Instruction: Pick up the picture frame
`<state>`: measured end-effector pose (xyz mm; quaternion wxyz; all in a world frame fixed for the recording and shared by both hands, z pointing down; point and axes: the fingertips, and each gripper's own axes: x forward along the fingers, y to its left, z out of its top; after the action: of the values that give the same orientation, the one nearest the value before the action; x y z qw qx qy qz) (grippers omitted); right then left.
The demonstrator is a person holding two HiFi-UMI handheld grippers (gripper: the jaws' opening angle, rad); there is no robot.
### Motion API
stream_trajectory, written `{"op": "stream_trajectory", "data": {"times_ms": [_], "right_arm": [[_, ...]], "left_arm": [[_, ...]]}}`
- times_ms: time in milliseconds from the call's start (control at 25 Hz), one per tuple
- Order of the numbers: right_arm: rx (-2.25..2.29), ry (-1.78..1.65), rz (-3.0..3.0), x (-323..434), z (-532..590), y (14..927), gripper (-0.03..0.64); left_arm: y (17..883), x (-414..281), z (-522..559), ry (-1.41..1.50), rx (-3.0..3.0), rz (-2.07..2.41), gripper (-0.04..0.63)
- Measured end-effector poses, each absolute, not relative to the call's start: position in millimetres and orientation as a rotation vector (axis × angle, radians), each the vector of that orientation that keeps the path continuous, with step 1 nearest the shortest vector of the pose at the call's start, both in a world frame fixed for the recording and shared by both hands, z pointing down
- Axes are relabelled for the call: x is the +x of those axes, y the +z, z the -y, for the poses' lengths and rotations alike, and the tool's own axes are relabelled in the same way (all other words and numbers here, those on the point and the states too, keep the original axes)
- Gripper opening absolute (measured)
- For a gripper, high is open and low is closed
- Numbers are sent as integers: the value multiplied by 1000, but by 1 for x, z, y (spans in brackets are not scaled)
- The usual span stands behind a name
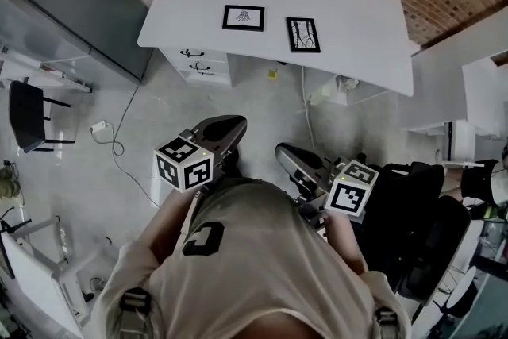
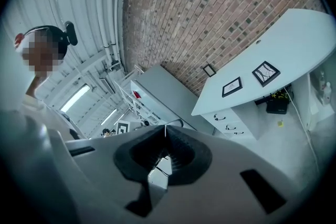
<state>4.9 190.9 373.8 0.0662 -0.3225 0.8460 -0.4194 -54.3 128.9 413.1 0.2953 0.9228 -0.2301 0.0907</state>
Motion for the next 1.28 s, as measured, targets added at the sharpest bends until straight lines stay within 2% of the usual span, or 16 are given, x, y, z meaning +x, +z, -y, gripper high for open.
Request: {"op": "stream_trajectory", "data": {"times_ms": [800, 1280], "right_arm": [[-1050, -1358, -2582, -20, -129, 382, 6], [-983, -1429, -2613, -66, -98, 389, 6]], "left_arm": [[418, -82, -57, 230, 2461, 587, 14], [427, -137, -23, 161, 2415, 627, 14]]}}
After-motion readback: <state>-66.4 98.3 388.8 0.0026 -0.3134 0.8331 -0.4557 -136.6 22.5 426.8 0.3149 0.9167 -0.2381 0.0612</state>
